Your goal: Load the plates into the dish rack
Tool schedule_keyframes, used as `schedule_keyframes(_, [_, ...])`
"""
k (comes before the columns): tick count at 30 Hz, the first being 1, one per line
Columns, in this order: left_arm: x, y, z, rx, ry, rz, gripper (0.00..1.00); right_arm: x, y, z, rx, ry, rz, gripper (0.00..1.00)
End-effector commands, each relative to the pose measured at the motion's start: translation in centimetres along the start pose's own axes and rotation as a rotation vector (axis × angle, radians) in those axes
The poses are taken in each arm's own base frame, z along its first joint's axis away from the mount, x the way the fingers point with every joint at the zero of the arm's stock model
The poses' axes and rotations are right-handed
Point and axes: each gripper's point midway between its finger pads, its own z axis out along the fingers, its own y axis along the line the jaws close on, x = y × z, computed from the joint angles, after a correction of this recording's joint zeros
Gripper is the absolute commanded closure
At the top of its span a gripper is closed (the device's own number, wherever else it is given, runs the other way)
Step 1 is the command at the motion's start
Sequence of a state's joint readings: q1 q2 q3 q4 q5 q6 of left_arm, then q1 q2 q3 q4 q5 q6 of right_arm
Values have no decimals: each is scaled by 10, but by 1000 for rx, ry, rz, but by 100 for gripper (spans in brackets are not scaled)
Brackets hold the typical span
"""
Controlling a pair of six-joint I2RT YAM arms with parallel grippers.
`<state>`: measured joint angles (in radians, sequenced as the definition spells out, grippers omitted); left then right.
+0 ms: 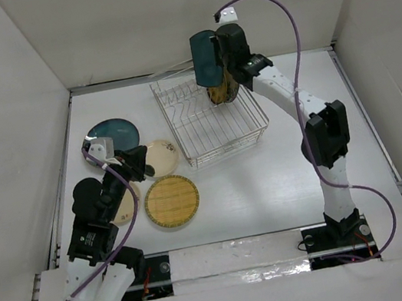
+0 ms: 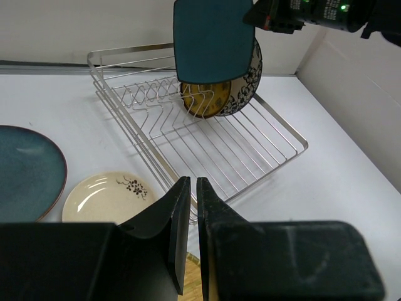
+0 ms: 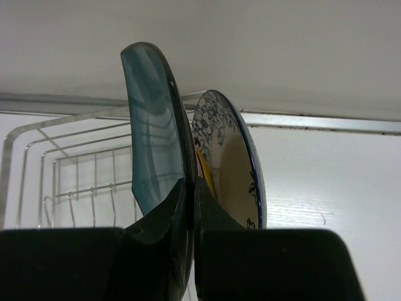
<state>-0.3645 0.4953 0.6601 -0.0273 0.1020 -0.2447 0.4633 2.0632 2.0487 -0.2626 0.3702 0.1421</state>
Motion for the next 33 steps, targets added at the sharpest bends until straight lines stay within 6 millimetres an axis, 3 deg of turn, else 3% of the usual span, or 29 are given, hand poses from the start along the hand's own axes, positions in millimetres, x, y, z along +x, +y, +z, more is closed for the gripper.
schedule_keyframes(1, [-4,-2,4,16,-20,-1,93,-129,-6,-25,88,-411,89,100])
schedule_keyframes(5, [-3,-1,4,9,-17,1,93,-129,-5,-13,150,-442,44,100])
schedule_keyframes(15, [0,-1,7,10,-6,0,93,-138,1,-18,193,-511,62,100])
schedule_keyframes(21, [0,-1,7,10,-6,-2,94,-105,1,-4,198,-479,43,100])
schedule_keyframes(27, [0,-1,6,10,-6,0,93,-72,16,7,197,-463,6,100])
schedule_keyframes(33, [2,0,7,9,1,-1,93,-53,17,18,208,-461,-6,100])
